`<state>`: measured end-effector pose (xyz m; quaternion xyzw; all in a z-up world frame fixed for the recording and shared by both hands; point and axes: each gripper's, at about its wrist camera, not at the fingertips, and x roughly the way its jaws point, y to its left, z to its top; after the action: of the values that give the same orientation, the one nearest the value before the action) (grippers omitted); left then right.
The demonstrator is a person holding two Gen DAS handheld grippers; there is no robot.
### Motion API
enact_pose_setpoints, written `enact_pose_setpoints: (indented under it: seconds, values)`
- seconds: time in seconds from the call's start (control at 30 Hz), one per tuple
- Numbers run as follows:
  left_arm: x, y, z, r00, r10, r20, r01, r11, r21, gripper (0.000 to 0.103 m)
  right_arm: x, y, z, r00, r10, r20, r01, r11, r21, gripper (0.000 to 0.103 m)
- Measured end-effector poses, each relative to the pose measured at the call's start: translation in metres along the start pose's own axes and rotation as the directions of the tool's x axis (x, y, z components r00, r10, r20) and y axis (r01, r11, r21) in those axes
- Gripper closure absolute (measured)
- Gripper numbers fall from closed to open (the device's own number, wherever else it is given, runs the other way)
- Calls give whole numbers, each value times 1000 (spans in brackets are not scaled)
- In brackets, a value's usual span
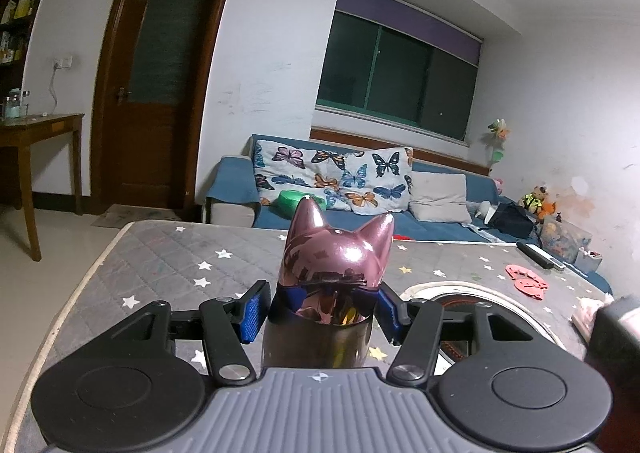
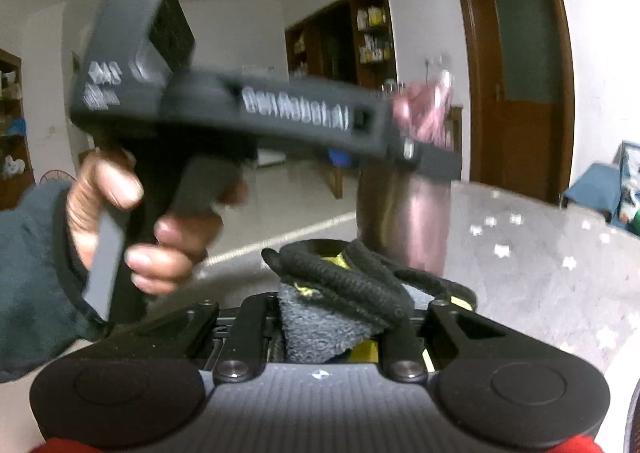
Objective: Clean container
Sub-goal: 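Scrub the thermos near its cap with the right gripper's sponge, then wipe the thermos bottom and body with the sponge in the right gripper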
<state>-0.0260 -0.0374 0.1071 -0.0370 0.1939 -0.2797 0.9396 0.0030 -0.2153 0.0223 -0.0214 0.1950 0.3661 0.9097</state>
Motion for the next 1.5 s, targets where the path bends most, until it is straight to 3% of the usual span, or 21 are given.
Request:
enact_pose_setpoints:
  seconds: [0.2, 0.43, 0.6, 0.8, 1.07, 1.5]
  values:
    - [-1, 1, -3, 1000, 7, 0, -7, 1000, -8, 43, 20, -13, -27, 993, -38, -109, 45, 997, 66, 86]
    - [8, -1, -5, 1000, 9, -21, -9, 1000, 0, 37, 18, -37, -27, 989, -90, -119, 107, 984, 140, 86]
    - [17, -6, -5, 998, 40, -45, -38, 998, 47, 43, 18, -32, -24, 987, -98, -130, 117, 982, 150, 86]
    - [11, -6, 0, 998, 58, -32, -58, 998, 8, 43, 25, -29, -33, 982, -117, -147, 136, 983, 124, 86]
    - [-12, -14, 32, 998, -1, 64, 2, 1000, -23, 43, 39, -37, -36, 979, -133, -153, 149, 984, 98, 86]
    - [-27, -32, 34, 991, -121, 52, 125, 989, -74, 43, 13, -32, -43, 980, -160, -121, 176, 974, 140, 86]
